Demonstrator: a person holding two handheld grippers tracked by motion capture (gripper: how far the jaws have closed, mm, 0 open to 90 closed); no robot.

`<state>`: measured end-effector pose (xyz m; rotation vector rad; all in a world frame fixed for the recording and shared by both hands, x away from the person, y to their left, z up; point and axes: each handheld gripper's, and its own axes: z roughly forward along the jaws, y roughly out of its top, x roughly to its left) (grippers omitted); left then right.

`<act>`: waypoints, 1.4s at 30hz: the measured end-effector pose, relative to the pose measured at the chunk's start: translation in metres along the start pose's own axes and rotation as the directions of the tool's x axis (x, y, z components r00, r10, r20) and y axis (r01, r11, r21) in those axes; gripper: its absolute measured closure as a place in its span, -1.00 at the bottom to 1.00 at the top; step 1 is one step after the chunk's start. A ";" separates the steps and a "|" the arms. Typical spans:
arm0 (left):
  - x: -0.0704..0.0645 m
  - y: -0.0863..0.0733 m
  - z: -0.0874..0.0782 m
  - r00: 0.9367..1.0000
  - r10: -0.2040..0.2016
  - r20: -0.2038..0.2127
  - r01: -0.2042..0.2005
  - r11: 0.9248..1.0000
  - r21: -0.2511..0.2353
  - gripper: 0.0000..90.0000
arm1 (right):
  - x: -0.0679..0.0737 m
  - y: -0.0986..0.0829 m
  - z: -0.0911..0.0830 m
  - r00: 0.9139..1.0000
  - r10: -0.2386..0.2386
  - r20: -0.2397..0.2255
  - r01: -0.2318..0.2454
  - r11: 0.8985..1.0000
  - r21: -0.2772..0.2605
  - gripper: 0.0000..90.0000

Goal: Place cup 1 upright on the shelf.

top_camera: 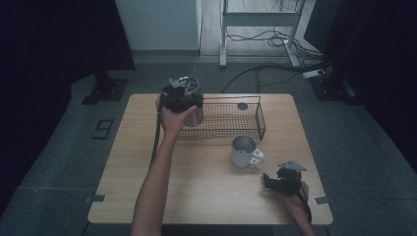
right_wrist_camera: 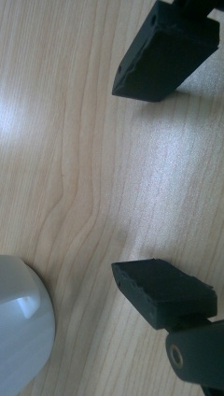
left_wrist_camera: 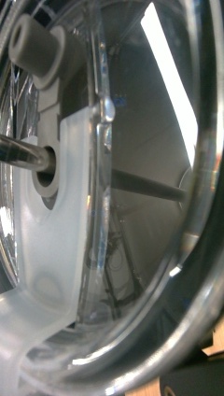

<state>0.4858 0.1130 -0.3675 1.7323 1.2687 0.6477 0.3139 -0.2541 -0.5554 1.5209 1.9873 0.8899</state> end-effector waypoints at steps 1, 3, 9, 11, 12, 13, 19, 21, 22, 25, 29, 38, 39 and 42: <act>-0.001 0.001 0.001 1.000 0.001 0.000 -0.001 1.000 -0.001 -0.91 | 0.000 0.000 0.000 1.000 0.000 0.000 0.000 1.000 0.000 -0.71; -0.002 0.001 0.004 1.000 -0.003 0.002 0.003 1.000 -0.006 -0.91 | 0.000 0.000 0.000 1.000 0.000 -0.001 0.000 1.000 0.000 -0.71; -0.004 -0.001 0.013 1.000 -0.007 -0.002 0.007 1.000 0.003 -0.91 | 0.000 0.000 0.000 1.000 0.000 -0.001 0.000 1.000 0.000 -0.71; -0.004 -0.002 0.015 1.000 -0.004 -0.004 0.004 1.000 0.010 -0.91 | 0.000 0.000 0.000 1.000 0.000 -0.001 0.000 1.000 0.000 -0.71; -0.004 -0.002 0.017 1.000 -0.007 -0.004 0.007 1.000 0.013 -0.91 | 0.000 0.000 0.000 1.000 0.000 -0.001 0.000 1.000 0.000 -0.71; -0.004 -0.003 0.018 1.000 -0.014 -0.004 0.014 1.000 0.016 -0.91 | 0.000 0.000 0.000 1.000 0.000 -0.001 0.000 1.000 0.000 -0.71; -0.006 -0.004 0.028 1.000 -0.011 -0.008 0.011 1.000 0.027 -0.91 | 0.000 0.000 0.000 1.000 -0.001 -0.001 0.001 1.000 -0.001 -0.71; -0.007 -0.005 0.030 1.000 -0.007 -0.007 0.007 0.999 0.032 -0.91 | 0.000 0.000 0.000 1.000 -0.002 -0.002 0.002 1.000 -0.001 -0.71; -0.008 -0.006 0.032 1.000 -0.003 -0.008 0.004 0.999 0.032 -0.91 | 0.000 0.000 0.000 1.000 -0.003 -0.002 0.003 1.000 -0.001 -0.71; -0.009 -0.007 0.036 1.000 0.002 -0.012 -0.002 0.999 0.033 -0.91 | 0.000 0.000 0.000 1.000 -0.003 -0.002 0.003 1.000 -0.001 -0.71; -0.010 -0.009 0.043 0.999 0.014 -0.033 -0.013 0.999 0.042 -0.91 | 0.000 0.000 0.000 1.000 -0.003 -0.002 0.003 1.000 -0.001 -0.71; -0.011 -0.013 0.051 0.999 0.014 -0.039 -0.012 0.999 0.050 -0.91 | 0.000 0.000 0.000 1.000 -0.002 -0.002 0.002 1.000 -0.001 -0.71; -0.011 -0.013 0.052 0.999 0.014 -0.041 -0.012 0.999 0.050 -0.91 | 0.000 0.000 0.000 1.000 -0.002 -0.002 0.002 1.000 -0.001 -0.71; -0.011 -0.015 0.055 0.999 0.012 -0.047 -0.009 0.998 0.055 -0.91 | 0.000 0.000 0.000 1.000 -0.002 -0.002 0.002 1.000 0.000 -0.71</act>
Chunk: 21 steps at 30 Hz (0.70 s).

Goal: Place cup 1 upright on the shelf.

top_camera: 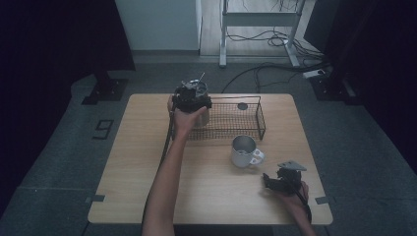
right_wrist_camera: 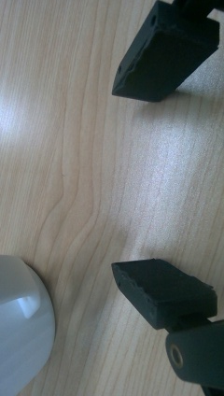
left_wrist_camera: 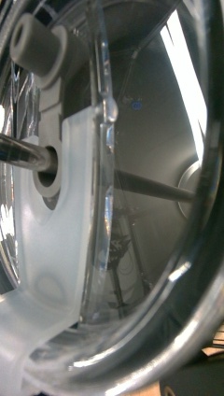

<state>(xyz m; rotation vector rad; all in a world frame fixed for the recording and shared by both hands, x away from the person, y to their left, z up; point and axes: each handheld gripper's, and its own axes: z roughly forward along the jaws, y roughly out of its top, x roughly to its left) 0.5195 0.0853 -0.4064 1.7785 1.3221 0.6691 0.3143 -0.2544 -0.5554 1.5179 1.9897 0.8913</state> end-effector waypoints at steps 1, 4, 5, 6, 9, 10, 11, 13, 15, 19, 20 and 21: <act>0.000 0.000 0.001 1.000 -0.001 0.000 0.001 1.000 0.002 -0.91 | 0.000 0.000 0.000 1.000 0.000 0.000 0.000 1.000 0.000 -0.71; 0.000 -0.002 0.004 1.000 -0.002 -0.004 0.002 1.000 0.005 -0.91 | 0.000 0.000 0.000 1.000 0.000 0.000 0.000 1.000 0.000 -0.71; 0.000 -0.002 0.005 1.000 -0.003 -0.007 0.003 1.000 0.006 -0.91 | 0.000 0.000 0.000 1.000 0.000 0.000 0.000 1.000 0.000 -0.71; 0.000 -0.003 0.006 1.000 0.000 -0.013 0.000 1.000 0.012 -0.91 | 0.000 0.000 0.000 1.000 0.000 0.000 0.000 1.000 0.000 -0.71; -0.002 -0.005 0.010 1.000 0.001 -0.019 -0.001 1.000 0.021 -0.91 | 0.000 0.000 0.000 1.000 0.000 0.000 0.000 1.000 0.000 -0.71; -0.002 -0.006 0.011 1.000 0.002 -0.017 -0.002 1.000 0.025 -0.91 | 0.000 0.000 0.000 1.000 0.000 0.000 0.000 1.000 0.000 -0.71; -0.002 -0.006 0.012 1.000 0.001 -0.017 0.000 1.000 0.026 -0.91 | 0.000 0.000 0.000 1.000 0.000 0.000 0.000 1.000 0.000 -0.71; -0.003 -0.008 0.015 1.000 0.000 -0.014 0.001 1.000 0.026 -0.91 | 0.000 0.000 0.000 1.000 0.000 0.000 0.000 1.000 0.000 -0.71; -0.003 -0.010 0.017 1.000 -0.002 -0.012 0.003 1.000 0.028 -0.91 | 0.000 0.000 0.000 1.000 0.001 0.000 -0.001 1.000 0.000 -0.71; -0.003 -0.015 0.021 1.000 -0.006 -0.012 0.007 0.999 0.040 -0.91 | 0.000 0.000 0.000 1.000 0.000 0.000 0.000 1.000 0.000 -0.71; -0.003 -0.016 0.022 1.000 -0.007 -0.012 0.007 0.999 0.043 -0.91 | 0.000 0.000 0.000 1.000 0.000 0.000 0.000 1.000 0.000 -0.71; -0.002 -0.018 0.023 1.000 -0.007 -0.013 0.008 0.999 0.046 -0.91 | 0.000 0.000 0.000 1.000 0.000 0.000 0.000 1.000 0.000 -0.71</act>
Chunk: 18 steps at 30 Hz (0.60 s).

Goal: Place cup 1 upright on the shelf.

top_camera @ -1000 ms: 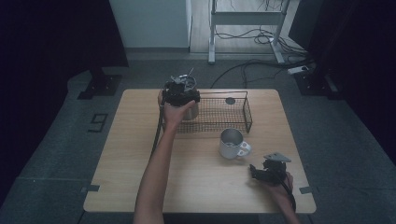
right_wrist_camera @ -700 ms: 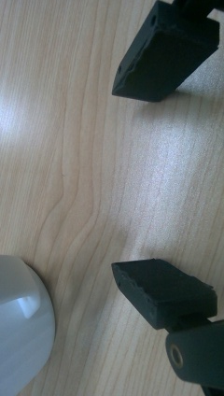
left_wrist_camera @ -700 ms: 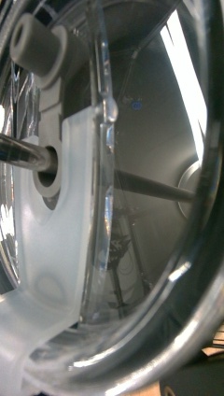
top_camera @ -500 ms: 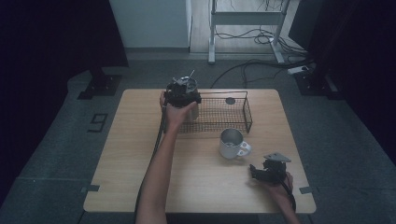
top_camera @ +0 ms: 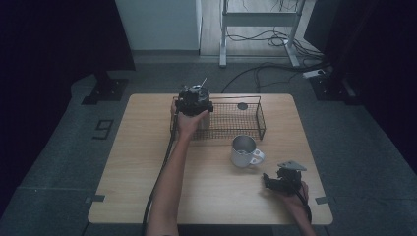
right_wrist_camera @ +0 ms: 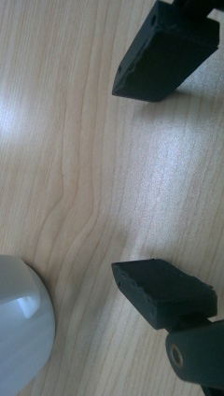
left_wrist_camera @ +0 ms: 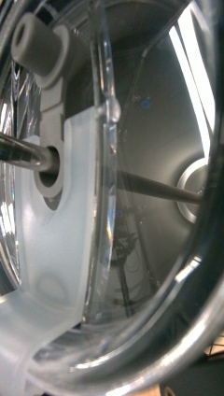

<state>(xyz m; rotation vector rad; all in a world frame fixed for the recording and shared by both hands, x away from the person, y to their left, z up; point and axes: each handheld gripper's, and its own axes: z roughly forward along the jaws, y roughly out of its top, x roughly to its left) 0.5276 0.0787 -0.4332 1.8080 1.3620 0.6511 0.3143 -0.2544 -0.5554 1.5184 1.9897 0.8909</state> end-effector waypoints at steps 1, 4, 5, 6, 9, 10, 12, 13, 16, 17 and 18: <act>0.000 -0.001 0.001 1.000 -0.003 0.001 0.003 1.000 -0.001 -0.91 | 0.000 0.000 0.000 1.000 0.000 0.000 0.000 1.000 0.000 -0.71; 0.001 -0.005 0.003 1.000 -0.003 0.003 0.003 1.000 0.006 -0.91 | 0.000 0.000 0.000 1.000 0.000 0.000 0.000 1.000 0.000 -0.71; 0.001 -0.006 0.004 1.000 -0.002 0.001 0.002 1.000 0.012 -0.91 | 0.000 0.000 0.000 1.000 0.000 0.000 0.000 1.000 0.000 -0.71; 0.001 -0.007 0.005 1.000 0.001 -0.001 -0.001 1.000 0.014 -0.91 | 0.000 0.000 0.000 1.000 0.000 0.000 0.000 1.000 0.000 -0.71; 0.000 -0.009 0.007 1.000 0.006 -0.010 -0.006 1.000 0.017 -0.91 | 0.000 0.000 0.000 1.000 0.001 0.000 -0.001 1.000 0.000 -0.71; 0.000 -0.010 0.007 1.000 0.009 -0.008 -0.009 1.000 0.022 -0.91 | 0.000 0.000 0.000 1.000 0.001 0.000 -0.001 1.000 0.000 -0.71; 0.000 -0.011 0.008 1.000 0.009 -0.004 -0.009 1.000 0.027 -0.91 | 0.000 0.000 0.000 1.000 0.001 -0.001 -0.001 1.000 0.000 -0.71; 0.000 -0.012 0.009 1.000 0.007 -0.004 -0.007 1.000 0.028 -0.91 | 0.000 0.000 0.000 1.000 0.001 0.000 -0.001 1.000 0.000 -0.71; 0.000 -0.015 0.011 1.000 0.001 -0.013 -0.001 1.000 0.031 -0.91 | 0.000 0.000 0.000 1.000 0.001 0.000 -0.001 1.000 0.000 -0.71; -0.001 -0.016 0.012 1.000 -0.005 -0.014 0.006 1.000 0.031 -0.91 | 0.000 0.000 0.000 1.000 0.001 0.000 -0.001 1.000 0.000 -0.71; -0.001 -0.018 0.013 1.000 -0.010 -0.015 0.010 0.999 0.033 -0.91 | 0.000 0.000 0.000 1.000 0.001 0.000 -0.001 1.000 0.000 -0.71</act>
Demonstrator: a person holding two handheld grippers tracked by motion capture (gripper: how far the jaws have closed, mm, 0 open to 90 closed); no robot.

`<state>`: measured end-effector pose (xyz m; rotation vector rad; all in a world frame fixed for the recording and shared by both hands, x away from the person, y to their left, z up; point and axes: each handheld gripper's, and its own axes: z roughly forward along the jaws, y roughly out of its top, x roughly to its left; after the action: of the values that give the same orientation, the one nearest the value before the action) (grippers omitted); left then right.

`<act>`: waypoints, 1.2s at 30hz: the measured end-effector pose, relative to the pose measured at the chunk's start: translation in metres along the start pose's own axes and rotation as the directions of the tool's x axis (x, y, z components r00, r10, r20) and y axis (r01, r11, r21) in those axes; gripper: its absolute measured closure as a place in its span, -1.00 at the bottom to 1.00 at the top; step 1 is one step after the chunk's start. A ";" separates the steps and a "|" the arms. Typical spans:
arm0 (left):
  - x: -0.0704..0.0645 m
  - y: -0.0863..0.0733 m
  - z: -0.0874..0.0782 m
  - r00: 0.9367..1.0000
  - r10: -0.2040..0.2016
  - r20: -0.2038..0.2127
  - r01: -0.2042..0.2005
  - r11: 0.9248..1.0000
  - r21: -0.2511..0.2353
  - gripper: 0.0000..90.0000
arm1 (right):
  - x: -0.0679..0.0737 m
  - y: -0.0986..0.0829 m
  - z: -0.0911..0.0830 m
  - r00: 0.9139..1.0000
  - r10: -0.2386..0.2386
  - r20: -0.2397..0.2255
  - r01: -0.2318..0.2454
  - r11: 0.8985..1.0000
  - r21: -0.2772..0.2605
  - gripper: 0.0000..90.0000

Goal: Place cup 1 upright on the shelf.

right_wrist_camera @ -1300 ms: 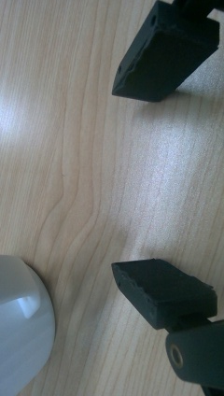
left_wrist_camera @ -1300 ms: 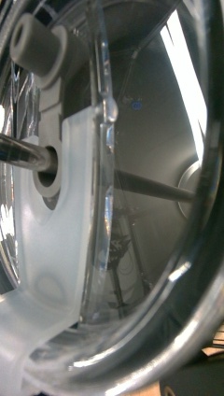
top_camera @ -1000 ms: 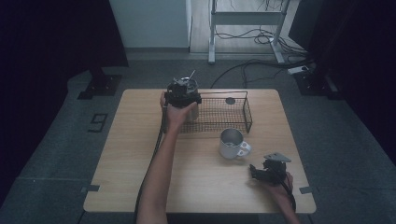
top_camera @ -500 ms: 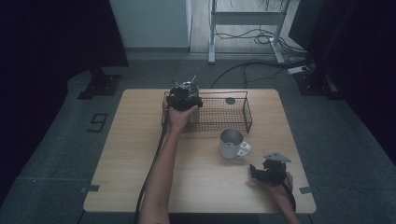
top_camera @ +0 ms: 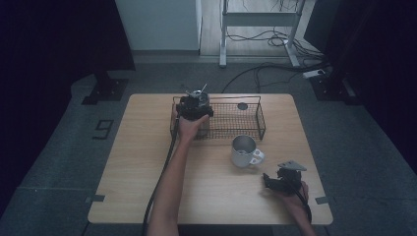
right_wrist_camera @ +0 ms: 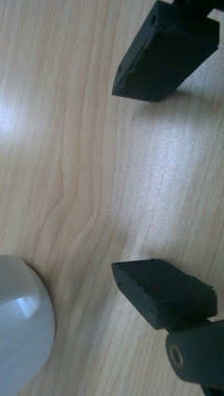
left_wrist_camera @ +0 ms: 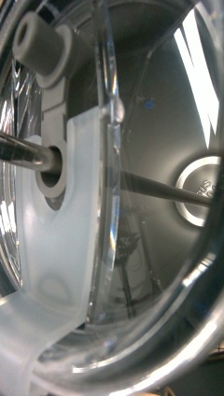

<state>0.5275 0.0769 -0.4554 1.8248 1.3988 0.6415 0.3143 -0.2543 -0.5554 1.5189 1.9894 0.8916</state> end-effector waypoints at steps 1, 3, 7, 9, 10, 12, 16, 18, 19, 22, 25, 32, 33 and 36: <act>0.000 -0.001 0.001 1.000 0.000 0.000 0.000 1.000 0.001 -0.91 | 0.000 0.000 0.000 1.000 0.000 0.000 0.000 1.000 0.000 -0.71; 0.000 -0.005 0.003 1.000 0.011 -0.002 -0.011 1.000 0.020 -0.91 | 0.000 0.000 0.000 1.000 0.000 0.000 0.000 1.000 0.000 -0.71; 0.000 -0.008 0.002 1.000 0.016 0.008 -0.017 1.000 0.011 -0.91 | 0.000 0.000 0.000 1.000 0.000 0.000 0.000 1.000 0.000 -0.71; -0.001 -0.009 0.002 1.000 0.022 0.008 -0.022 1.000 0.007 -0.91 | 0.000 0.000 0.000 1.000 0.000 0.000 0.000 1.000 0.000 -0.71; -0.001 -0.010 0.002 1.000 0.024 0.009 -0.024 1.000 0.006 -0.91 | 0.000 0.000 0.000 1.000 0.000 0.000 0.000 1.000 0.000 -0.71; -0.001 -0.013 0.000 1.000 0.026 0.013 -0.026 1.000 0.002 -0.91 | 0.000 0.000 0.000 1.000 0.000 0.000 0.000 1.000 0.000 -0.71; 0.002 -0.015 -0.002 0.999 0.022 0.026 -0.022 1.000 -0.001 -0.91 | 0.000 0.000 0.000 1.000 0.000 0.001 0.000 1.000 0.000 -0.71; 0.002 -0.016 -0.003 0.999 0.024 0.023 -0.024 1.000 -0.001 -0.91 | 0.000 0.000 0.000 1.000 0.000 0.001 0.000 1.000 0.000 -0.71; 0.002 -0.016 -0.003 0.999 0.029 0.022 -0.029 1.000 0.002 -0.91 | 0.000 0.000 0.000 1.000 0.000 0.001 0.000 1.000 0.000 -0.71; 0.002 -0.017 -0.003 0.999 0.025 0.024 -0.025 1.000 -0.003 -0.91 | 0.000 0.000 0.000 1.000 0.000 0.000 0.000 1.000 0.001 -0.71; 0.003 -0.017 -0.003 0.999 0.025 0.030 -0.025 1.000 -0.002 -0.92 | 0.000 0.000 0.000 1.000 0.000 0.001 0.000 1.000 0.000 -0.71; 0.003 -0.017 -0.004 0.999 0.025 0.034 -0.025 1.000 0.008 -0.92 | 0.000 0.000 0.000 1.000 0.000 0.001 0.000 1.000 0.000 -0.71; 0.004 -0.017 -0.005 0.999 0.026 0.036 -0.026 1.000 0.011 -0.92 | 0.000 0.000 0.000 1.000 0.000 0.001 0.000 1.000 0.000 -0.71; 0.004 -0.017 -0.005 0.999 0.024 0.040 -0.025 1.000 0.012 -0.93 | 0.000 0.000 0.000 1.000 0.000 0.000 0.000 1.000 0.000 -0.71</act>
<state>0.5151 0.0841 -0.4660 1.8577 1.3592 0.6066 0.3142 -0.2543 -0.5554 1.5187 1.9895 0.8909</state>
